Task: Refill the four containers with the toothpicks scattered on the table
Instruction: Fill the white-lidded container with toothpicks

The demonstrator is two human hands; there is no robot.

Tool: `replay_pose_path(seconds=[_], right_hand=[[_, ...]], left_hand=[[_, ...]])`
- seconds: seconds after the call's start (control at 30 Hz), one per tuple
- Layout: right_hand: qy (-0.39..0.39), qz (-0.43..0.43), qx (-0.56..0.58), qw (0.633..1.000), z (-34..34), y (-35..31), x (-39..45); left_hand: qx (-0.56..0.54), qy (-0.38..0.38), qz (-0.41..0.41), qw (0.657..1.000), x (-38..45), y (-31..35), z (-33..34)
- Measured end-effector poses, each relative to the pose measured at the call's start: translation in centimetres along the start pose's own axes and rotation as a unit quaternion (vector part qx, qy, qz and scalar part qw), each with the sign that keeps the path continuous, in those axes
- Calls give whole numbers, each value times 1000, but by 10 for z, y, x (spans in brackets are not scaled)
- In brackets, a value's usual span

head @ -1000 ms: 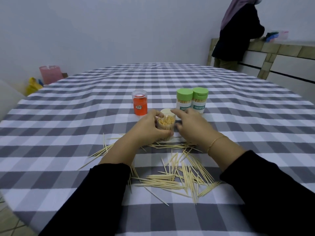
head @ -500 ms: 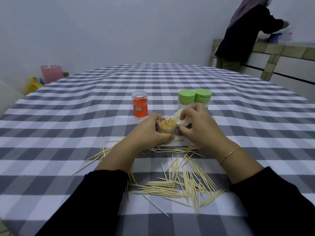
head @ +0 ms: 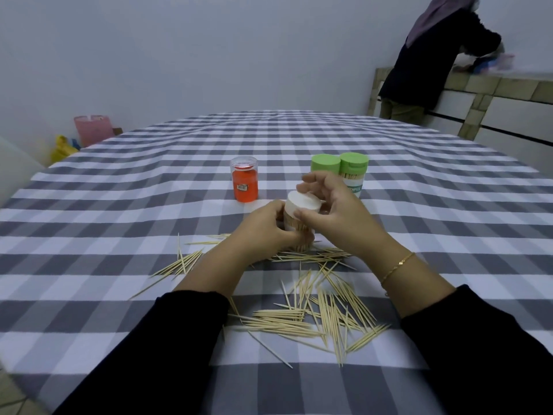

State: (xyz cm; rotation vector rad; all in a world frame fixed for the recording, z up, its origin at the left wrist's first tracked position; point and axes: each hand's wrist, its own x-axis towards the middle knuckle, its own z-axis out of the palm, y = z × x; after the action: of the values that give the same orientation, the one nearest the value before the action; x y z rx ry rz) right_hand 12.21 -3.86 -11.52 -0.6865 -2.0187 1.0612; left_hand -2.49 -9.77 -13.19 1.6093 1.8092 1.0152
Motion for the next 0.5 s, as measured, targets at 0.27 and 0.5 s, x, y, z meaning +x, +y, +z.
replay_pose_path(seconds=[0.27, 0.5], right_hand=[[-38, -8, 11, 999, -2, -2, 0], [-17, 7, -103, 994, -1, -8, 3]], left_hand=[[-32, -41, 5, 999, 1, -3, -5], [-35, -39, 9, 999, 2, -4, -4]])
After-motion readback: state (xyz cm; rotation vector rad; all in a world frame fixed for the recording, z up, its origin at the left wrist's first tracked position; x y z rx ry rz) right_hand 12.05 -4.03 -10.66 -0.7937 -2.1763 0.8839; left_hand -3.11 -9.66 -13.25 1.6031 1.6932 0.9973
